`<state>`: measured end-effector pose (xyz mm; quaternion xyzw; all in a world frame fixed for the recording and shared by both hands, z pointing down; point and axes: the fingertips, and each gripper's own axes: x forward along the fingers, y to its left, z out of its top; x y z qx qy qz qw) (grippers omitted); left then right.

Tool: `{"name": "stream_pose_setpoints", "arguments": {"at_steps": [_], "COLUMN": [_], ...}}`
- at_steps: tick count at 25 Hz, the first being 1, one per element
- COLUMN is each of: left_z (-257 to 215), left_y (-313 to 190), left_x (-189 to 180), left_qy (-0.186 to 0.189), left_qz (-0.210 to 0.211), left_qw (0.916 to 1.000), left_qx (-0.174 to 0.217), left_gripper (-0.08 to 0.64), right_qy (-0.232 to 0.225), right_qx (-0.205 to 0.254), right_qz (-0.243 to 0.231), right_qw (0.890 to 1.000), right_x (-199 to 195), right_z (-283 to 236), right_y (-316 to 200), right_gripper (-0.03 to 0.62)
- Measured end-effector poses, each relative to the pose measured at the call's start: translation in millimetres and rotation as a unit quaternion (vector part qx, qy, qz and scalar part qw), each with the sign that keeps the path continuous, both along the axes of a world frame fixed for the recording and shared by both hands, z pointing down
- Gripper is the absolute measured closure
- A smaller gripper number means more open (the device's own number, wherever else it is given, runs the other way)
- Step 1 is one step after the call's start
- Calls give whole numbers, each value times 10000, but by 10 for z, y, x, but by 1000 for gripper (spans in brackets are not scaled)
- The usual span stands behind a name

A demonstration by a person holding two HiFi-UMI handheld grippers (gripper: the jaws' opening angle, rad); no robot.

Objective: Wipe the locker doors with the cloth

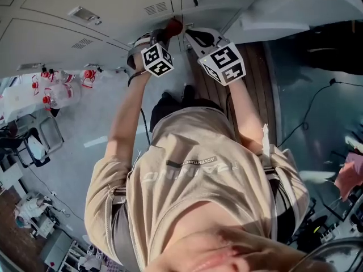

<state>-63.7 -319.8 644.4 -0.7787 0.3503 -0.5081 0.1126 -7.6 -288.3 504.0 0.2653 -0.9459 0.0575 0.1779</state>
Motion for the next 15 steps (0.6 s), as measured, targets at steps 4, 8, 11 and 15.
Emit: {"name": "stream_pose_setpoints", "arguments": {"at_steps": [4,8,11,15], "left_z": [-173,-546,-947,-1439], "left_y": [261,460,556,669], "left_x": [14,-6,-132,-436], "left_qy": [703,1726,2676,3446], "left_qz": [-250,-719,-1185,-1583], "left_qw": [9972,9813,9537,9185], "left_qx": [38,451,698,1124], "left_gripper": [494,494,494,494], "right_qy": [-26,-205,-373,-428], "right_qx": [-107,576,1049,1023], "right_qz": [-76,335,489,623], "right_qw": [9999,9976,9926,9919], "right_x": [-110,-169,-248,-340], "right_z": [72,-94,-263,-353], "right_y": [88,132,195,254], "right_gripper": [578,578,578,578]}}
